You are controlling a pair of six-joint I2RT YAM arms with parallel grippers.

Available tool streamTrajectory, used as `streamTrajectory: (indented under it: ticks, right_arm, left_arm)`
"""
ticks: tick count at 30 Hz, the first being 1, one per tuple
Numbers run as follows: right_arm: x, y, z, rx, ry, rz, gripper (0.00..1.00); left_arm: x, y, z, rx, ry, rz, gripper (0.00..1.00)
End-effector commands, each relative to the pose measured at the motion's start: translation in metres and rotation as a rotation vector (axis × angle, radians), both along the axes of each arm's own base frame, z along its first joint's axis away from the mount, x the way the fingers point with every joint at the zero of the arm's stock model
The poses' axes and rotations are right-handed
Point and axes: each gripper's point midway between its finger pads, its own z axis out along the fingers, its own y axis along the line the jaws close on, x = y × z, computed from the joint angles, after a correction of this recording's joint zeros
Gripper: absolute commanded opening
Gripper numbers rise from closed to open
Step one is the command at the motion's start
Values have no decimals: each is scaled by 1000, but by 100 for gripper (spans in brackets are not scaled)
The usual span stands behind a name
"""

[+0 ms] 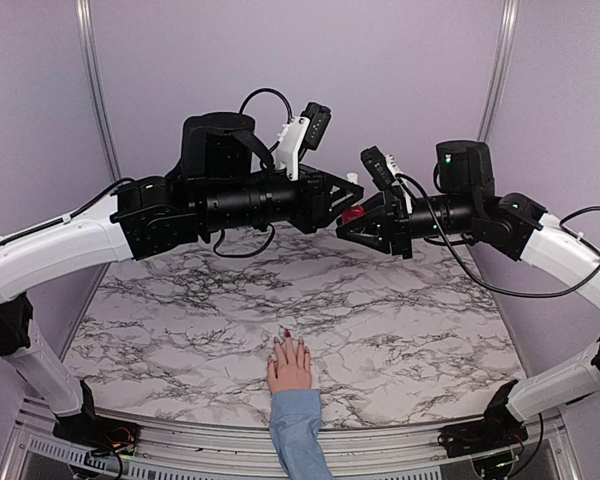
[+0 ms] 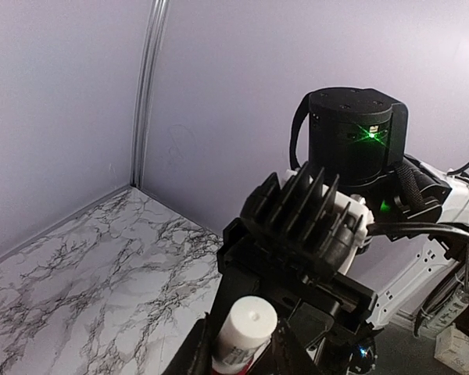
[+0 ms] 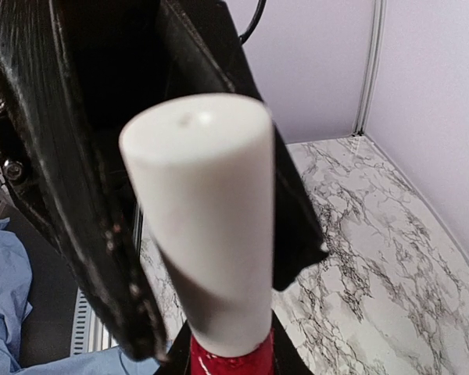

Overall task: Paint the nails
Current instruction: Paint the nail with the hand.

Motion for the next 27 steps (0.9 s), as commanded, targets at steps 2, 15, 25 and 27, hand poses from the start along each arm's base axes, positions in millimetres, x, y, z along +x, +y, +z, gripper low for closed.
streamTrajectory:
  ticks: [2,15,25,27]
  right_arm:
    - [-4,1,16,26,-40,11,0]
    - [-7,3,15,18,-39,21,0]
    - [-5,3,6,3,-28,8,0]
    - [-4,3,5,1,-26,8,0]
  left_arm:
    - [1,2,3,12,15,-16,25]
    - [3,6,7,26,21,-16,10]
    - [10,24,32,-17,-4,32,0]
    - [10,25,34,-23,-5,33,0]
